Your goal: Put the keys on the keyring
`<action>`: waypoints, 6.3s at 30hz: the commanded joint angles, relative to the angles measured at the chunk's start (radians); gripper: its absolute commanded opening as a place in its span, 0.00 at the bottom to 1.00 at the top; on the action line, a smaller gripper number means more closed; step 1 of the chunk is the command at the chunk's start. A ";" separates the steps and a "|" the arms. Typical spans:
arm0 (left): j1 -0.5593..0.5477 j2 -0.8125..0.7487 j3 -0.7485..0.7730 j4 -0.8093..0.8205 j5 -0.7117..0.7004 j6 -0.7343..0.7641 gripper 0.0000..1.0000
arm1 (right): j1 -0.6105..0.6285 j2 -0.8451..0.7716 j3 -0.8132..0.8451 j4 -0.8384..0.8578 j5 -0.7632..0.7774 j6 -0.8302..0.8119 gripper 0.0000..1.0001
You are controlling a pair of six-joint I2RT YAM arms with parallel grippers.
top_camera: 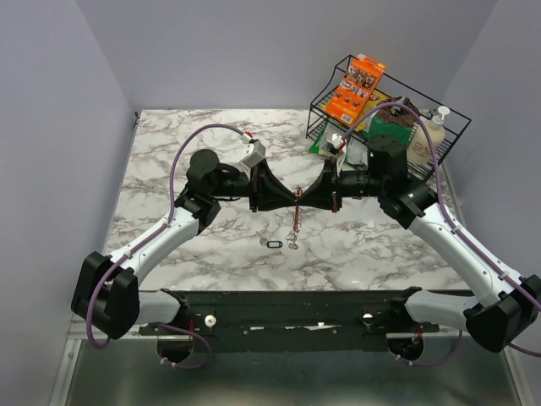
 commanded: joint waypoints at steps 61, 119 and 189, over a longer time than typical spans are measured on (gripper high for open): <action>-0.044 -0.363 -0.173 -0.340 -0.349 0.720 0.00 | -0.080 -0.022 -0.054 0.201 -0.048 0.209 0.95; -0.001 -0.108 -0.302 0.512 -0.288 -0.029 0.00 | -0.080 -0.031 -0.159 0.377 -0.027 0.320 0.57; 0.625 -0.370 -0.127 -0.031 -0.185 -0.081 0.00 | 0.388 0.680 0.189 -0.173 0.723 0.047 0.54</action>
